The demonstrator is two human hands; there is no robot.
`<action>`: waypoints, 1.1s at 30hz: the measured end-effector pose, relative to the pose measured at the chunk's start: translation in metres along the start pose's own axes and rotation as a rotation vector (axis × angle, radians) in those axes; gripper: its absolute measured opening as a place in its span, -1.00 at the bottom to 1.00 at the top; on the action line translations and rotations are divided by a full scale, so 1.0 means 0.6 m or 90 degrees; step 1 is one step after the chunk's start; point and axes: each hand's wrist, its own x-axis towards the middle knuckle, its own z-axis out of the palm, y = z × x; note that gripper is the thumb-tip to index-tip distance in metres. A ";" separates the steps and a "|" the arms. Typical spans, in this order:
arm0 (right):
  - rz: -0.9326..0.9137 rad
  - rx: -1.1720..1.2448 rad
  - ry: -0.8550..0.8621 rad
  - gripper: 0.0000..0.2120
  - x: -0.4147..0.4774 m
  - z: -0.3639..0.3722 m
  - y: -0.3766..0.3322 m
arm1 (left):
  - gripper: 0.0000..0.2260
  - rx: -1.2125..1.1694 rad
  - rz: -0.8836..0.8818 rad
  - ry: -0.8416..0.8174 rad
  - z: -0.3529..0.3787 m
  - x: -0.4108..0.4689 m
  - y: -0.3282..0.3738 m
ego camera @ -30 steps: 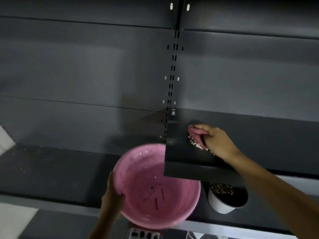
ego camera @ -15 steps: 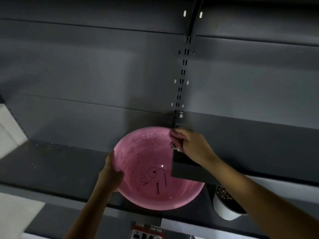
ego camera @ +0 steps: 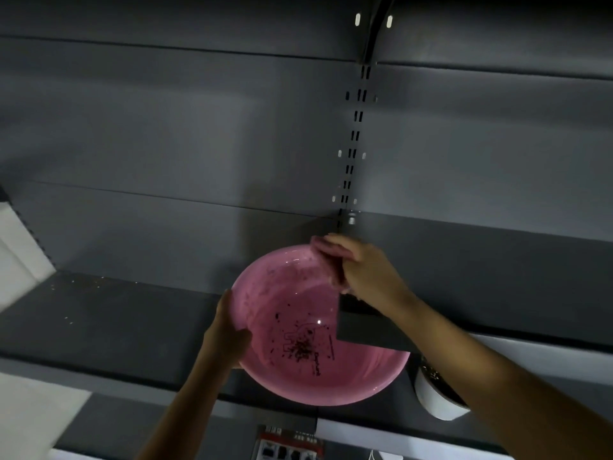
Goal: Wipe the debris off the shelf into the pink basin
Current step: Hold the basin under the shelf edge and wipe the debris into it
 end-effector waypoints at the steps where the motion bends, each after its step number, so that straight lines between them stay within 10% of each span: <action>1: -0.001 0.001 0.026 -0.58 0.001 -0.017 0.001 | -0.55 0.000 0.000 0.001 -0.001 0.001 0.001; 9: 0.158 -0.375 0.172 -0.79 0.029 -0.153 0.100 | -0.60 -0.006 0.014 -0.018 -0.004 0.004 0.001; 24: -0.059 -0.122 -0.111 -0.66 0.024 0.026 -0.011 | -0.49 0.001 0.005 0.004 0.000 0.008 0.004; 28: -0.118 -0.064 -0.042 -0.64 -0.017 -0.020 -0.007 | -0.50 0.018 0.024 -0.009 -0.005 0.014 0.008; 33: -0.049 -0.360 0.085 -0.55 -0.045 -0.208 0.086 | -0.63 0.005 0.089 -0.031 -0.008 0.007 0.029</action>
